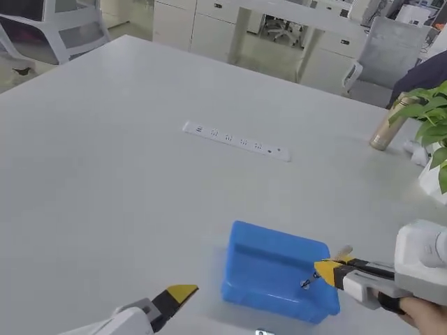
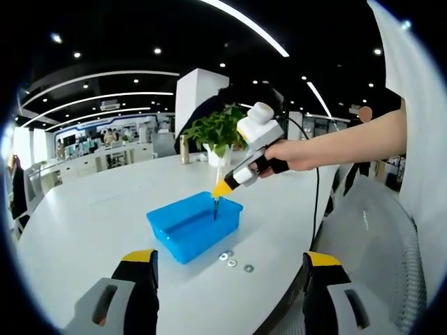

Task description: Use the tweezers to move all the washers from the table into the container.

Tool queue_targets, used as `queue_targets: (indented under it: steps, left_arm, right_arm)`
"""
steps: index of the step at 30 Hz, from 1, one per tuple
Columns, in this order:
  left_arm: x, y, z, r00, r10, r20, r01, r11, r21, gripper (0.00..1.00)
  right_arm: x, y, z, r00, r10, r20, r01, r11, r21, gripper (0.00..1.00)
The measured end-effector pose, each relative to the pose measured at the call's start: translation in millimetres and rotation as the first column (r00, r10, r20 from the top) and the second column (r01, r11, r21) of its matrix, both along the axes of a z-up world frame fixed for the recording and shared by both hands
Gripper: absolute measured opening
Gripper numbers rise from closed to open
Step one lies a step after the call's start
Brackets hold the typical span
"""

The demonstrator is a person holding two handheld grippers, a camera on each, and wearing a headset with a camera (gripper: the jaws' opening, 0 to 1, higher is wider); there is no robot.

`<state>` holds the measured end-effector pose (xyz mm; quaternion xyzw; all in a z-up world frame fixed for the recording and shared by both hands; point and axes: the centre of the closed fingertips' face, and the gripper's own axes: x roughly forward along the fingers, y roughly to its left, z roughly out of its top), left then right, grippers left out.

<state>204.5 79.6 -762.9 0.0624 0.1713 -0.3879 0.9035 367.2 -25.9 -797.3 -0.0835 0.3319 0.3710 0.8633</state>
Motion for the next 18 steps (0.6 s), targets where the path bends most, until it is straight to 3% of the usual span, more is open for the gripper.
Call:
queue_targets:
  steps: [13, 18]
  left_arm:
    - [-0.2, -0.3, -0.5, 1.0, -0.002, -0.003, 0.002, 1.0, 0.005, 0.85]
    - [-0.4, -0.4, -0.6, 1.0, -0.003, -0.004, 0.003, 1.0, 0.005, 0.85]
  right_arm:
    - [1.1, -0.1, -5.3, 0.999, 0.025, 0.024, -0.024, 0.998, -0.051, 0.02]
    - [-0.7, 0.9, -4.3, 1.0, 0.018, 0.019, -0.018, 0.999, -0.04, 0.02]
